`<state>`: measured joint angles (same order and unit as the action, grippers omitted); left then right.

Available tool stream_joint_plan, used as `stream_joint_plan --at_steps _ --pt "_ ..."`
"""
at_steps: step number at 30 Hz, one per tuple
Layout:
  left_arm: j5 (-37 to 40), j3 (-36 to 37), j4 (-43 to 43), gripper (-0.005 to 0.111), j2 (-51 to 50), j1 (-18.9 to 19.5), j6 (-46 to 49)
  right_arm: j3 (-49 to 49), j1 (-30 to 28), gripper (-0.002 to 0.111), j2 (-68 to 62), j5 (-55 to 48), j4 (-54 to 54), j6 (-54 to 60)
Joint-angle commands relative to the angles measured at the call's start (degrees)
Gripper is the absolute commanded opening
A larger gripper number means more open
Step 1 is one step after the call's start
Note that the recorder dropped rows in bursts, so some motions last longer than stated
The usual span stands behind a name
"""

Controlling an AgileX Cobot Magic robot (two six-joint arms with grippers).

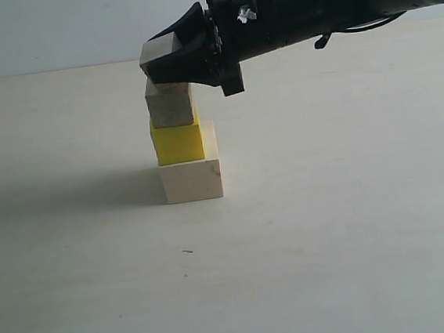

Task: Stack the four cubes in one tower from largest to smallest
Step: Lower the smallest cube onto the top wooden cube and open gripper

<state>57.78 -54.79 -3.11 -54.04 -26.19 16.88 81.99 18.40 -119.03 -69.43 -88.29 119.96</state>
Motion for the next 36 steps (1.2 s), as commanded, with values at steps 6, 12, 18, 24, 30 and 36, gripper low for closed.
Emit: stream_joint_plan --at_steps 6,12,18,24,30,36 --pt "-1.2 -0.1 0.5 0.0 0.0 -0.2 0.0 0.9 0.9 0.0 0.2 -0.5 -0.8 0.8" --pt "-1.1 -0.1 0.5 0.0 0.0 -0.2 0.0 1.1 0.9 0.0 0.2 -0.5 -1.0 0.8" --pt "-1.1 -0.1 0.5 0.0 0.0 -0.2 0.0 1.8 0.9 0.0 0.2 -0.5 -0.9 0.8" --pt "-1.1 -0.1 0.5 0.0 0.0 -0.2 0.0 2.9 0.9 0.0 -0.8 -0.5 0.4 0.8" --pt "-1.1 -0.1 0.5 0.0 0.0 -0.2 0.0 2.9 0.9 0.0 -2.2 -0.5 0.2 0.7" --pt "-1.1 -0.1 0.5 0.0 0.0 -0.2 0.1 2.9 0.9 0.0 -2.4 -0.5 1.1 0.7"
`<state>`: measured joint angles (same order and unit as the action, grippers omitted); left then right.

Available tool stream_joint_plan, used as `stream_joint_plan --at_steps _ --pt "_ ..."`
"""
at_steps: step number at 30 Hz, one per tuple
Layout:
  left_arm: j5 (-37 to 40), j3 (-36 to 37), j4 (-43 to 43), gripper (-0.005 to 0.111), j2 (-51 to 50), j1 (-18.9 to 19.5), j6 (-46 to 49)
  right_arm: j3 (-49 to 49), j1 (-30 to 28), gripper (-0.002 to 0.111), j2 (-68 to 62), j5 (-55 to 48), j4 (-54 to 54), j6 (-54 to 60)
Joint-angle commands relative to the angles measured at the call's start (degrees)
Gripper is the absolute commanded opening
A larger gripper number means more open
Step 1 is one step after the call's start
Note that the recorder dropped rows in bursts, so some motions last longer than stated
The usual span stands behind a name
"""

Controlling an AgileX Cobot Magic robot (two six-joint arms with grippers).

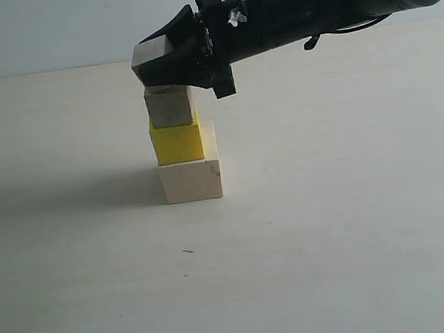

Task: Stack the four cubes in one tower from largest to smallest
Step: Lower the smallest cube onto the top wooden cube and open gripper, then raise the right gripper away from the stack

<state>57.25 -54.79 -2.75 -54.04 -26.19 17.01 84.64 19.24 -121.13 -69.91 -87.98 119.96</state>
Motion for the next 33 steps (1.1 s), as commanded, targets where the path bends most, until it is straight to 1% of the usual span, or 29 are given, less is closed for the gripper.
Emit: stream_joint_plan --at_steps 1,3,6,8,10,11,16,17,18,26,33 --pt "-0.5 -0.1 0.1 0.0 0.0 -0.2 0.1 0.2 0.1 0.0 -0.3 -0.1 1.1 0.7" --pt "-0.5 -0.1 0.1 0.0 0.0 -0.2 0.1 0.2 0.1 0.001 -0.3 -0.1 2.3 0.7" --pt "-0.5 -0.1 0.1 0.0 0.0 -0.2 0.1 0.2 0.1 0.01 -0.3 -0.1 4.3 0.4" --pt "-0.5 -0.1 0.1 0.0 0.0 -0.2 0.1 0.2 0.1 0.028 -0.3 -0.1 5.0 0.4" --pt "-0.5 -0.1 0.1 0.0 0.0 -0.2 0.1 0.2 0.1 0.037 -0.3 -0.1 5.0 0.4" --pt "-0.5 -0.1 0.1 0.0 0.0 -0.2 0.1 0.2 0.1 0.043 -0.3 -0.1 5.0 0.4" --pt "-0.5 -0.1 0.1 0.0 0.0 -0.2 0.1 0.2 0.1 0.06 -0.3 -0.1 5.0 0.6" --pt "-0.5 -0.1 0.1 0.0 0.0 -0.2 0.1 0.2 0.1 0.067 -0.3 -0.1 5.0 0.6" --pt "-0.5 -0.1 0.1 0.0 0.0 -0.2 0.1 0.2 0.1 0.07 -0.3 -0.1 4.6 0.6" --pt "-0.5 -0.1 0.1 0.0 0.0 -0.2 0.1 0.4 0.1 0.07 0.1 -0.1 2.8 0.6" --pt "-0.5 -0.1 0.1 0.0 0.0 -0.2 0.1 0.4 -0.4 0.07 3.8 0.0 1.8 0.7"
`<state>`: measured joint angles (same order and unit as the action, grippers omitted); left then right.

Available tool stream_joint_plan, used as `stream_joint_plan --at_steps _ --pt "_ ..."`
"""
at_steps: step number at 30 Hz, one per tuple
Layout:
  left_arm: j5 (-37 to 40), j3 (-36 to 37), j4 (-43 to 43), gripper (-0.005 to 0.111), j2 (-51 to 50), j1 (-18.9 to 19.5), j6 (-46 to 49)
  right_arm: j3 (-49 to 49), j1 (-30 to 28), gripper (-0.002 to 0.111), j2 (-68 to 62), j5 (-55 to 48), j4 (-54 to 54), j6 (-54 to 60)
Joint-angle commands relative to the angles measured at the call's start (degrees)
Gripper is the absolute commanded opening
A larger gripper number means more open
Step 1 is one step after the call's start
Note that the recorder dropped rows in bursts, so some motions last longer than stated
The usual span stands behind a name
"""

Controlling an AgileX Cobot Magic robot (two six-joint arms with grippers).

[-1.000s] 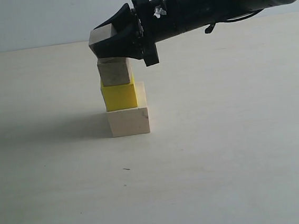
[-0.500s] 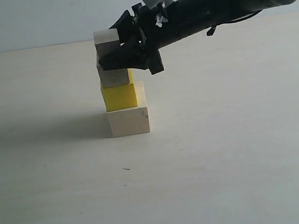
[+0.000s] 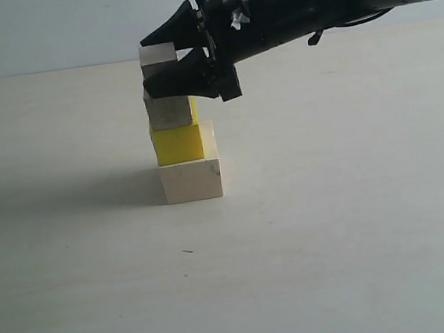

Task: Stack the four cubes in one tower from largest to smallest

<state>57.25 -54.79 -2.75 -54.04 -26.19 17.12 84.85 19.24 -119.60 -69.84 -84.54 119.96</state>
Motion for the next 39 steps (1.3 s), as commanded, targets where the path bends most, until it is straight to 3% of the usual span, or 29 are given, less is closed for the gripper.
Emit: stream_joint_plan --at_steps 1,8,11,19,24,29,34,39 --pt "-0.5 -0.1 0.1 0.0 0.0 -0.2 0.0 0.2 -0.7 0.07 3.0 -0.1 -1.7 0.7" --pt "-0.5 -0.1 0.1 0.0 0.0 -0.2 0.0 0.2 -2.7 0.07 8.9 -0.1 -2.2 -4.2" --pt "-0.5 -0.1 0.3 0.0 0.0 -0.2 0.0 0.2 -3.9 0.065 13.0 5.4 -2.4 -11.8" --pt "-0.7 -0.1 0.3 0.0 0.0 -0.2 0.0 0.2 -5.9 0.001 23.6 23.7 6.6 -32.1" --pt "-3.2 -0.1 0.3 0.0 0.0 -0.2 -1.3 -0.2 -5.9 0.0 31.2 34.3 22.8 -52.4" --pt "-10.4 -0.1 0.3 0.0 0.6 -0.1 -5.6 -5.7 -5.9 0.0 40.5 42.4 35.6 -68.2" --pt "-18.2 0.2 1.4 0.0 4.0 0.3 -8.9 -17.8 -5.9 0.0 54.3 53.8 38.1 -72.7" --pt "-21.7 0.6 3.8 0.0 9.7 3.7 -10.6 -30.9 -5.9 0.0 69.5 57.6 38.1 -73.7"
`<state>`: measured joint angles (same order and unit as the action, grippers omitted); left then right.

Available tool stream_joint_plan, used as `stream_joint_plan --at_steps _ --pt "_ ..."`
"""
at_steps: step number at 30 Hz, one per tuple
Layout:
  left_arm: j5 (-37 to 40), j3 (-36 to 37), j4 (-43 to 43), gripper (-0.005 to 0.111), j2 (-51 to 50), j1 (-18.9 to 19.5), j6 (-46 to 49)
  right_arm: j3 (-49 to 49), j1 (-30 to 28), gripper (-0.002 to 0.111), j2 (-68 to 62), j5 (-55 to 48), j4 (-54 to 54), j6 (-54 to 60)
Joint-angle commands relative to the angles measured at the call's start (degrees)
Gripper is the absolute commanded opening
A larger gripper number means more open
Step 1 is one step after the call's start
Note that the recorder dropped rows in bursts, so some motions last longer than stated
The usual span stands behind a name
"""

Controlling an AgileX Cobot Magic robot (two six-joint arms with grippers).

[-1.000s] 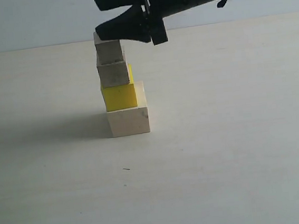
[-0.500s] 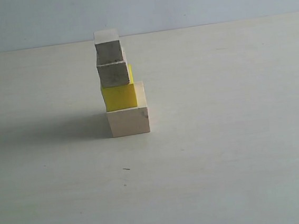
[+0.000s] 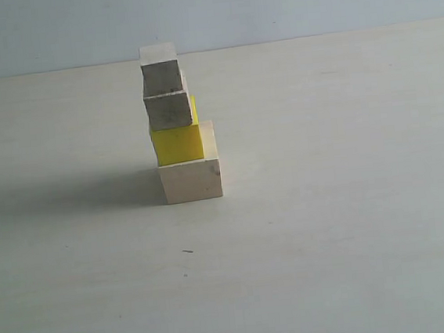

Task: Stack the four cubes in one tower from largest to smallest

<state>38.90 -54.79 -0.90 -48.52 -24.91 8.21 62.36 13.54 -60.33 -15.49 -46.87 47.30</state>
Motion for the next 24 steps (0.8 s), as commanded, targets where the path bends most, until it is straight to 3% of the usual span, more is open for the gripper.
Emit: stream_joint_plan --at_steps 1,6,13,24 --pt "-4.5 1.4 2.2 0.0 5.8 3.3 -1.8 -10.6 -0.2 0.0 13.2 3.7 0.5 -1.0" --pt "-9.3 8.8 2.2 0.0 11.9 7.3 -2.6 -19.1 -0.2 0.0 25.6 4.7 1.6 -1.0" --pt "-15.6 19.3 2.1 0.0 19.4 7.7 -5.5 -27.8 -0.2 0.0 35.4 4.6 9.0 -2.2" --pt "-16.0 20.6 2.1 0.0 22.5 7.7 -5.5 -29.0 -0.2 0.0 40.1 -7.2 9.0 -5.5"
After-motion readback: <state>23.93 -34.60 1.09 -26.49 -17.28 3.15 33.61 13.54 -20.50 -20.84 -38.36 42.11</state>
